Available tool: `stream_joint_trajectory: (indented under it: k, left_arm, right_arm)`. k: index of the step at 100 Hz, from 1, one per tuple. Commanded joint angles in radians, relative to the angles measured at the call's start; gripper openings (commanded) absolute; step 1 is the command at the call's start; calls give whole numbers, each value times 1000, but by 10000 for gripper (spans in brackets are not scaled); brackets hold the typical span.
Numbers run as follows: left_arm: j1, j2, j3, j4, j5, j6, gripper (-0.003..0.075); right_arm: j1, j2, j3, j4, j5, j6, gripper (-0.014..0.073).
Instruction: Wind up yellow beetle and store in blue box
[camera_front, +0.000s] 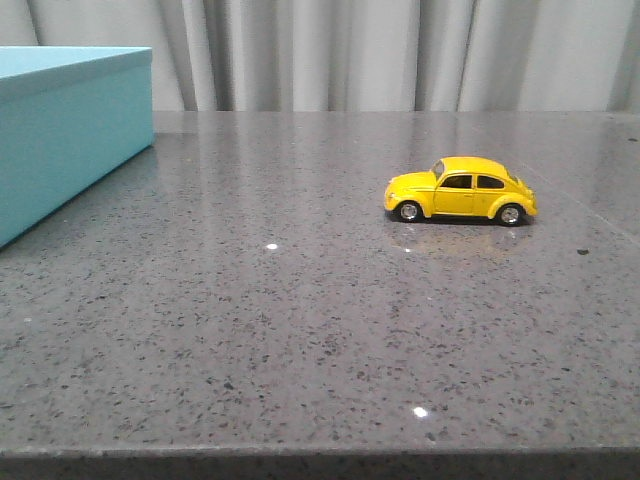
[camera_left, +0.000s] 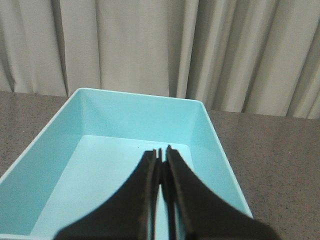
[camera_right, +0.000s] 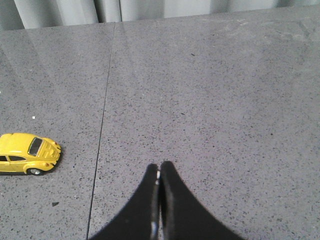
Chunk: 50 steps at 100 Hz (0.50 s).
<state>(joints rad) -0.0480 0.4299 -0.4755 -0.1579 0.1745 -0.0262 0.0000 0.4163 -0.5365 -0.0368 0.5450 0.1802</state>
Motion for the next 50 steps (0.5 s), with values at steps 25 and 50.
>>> stream_joint_trajectory:
  k: [25, 50]
  left_arm:
    - [-4, 13, -29, -9, -91, -7, -19]
    - [-4, 13, -29, -9, -91, -7, -19]
  right_arm:
    - [10, 89, -89, 42, -37, -5, -59]
    - [111, 260, -185, 42, -8, -6, -56]
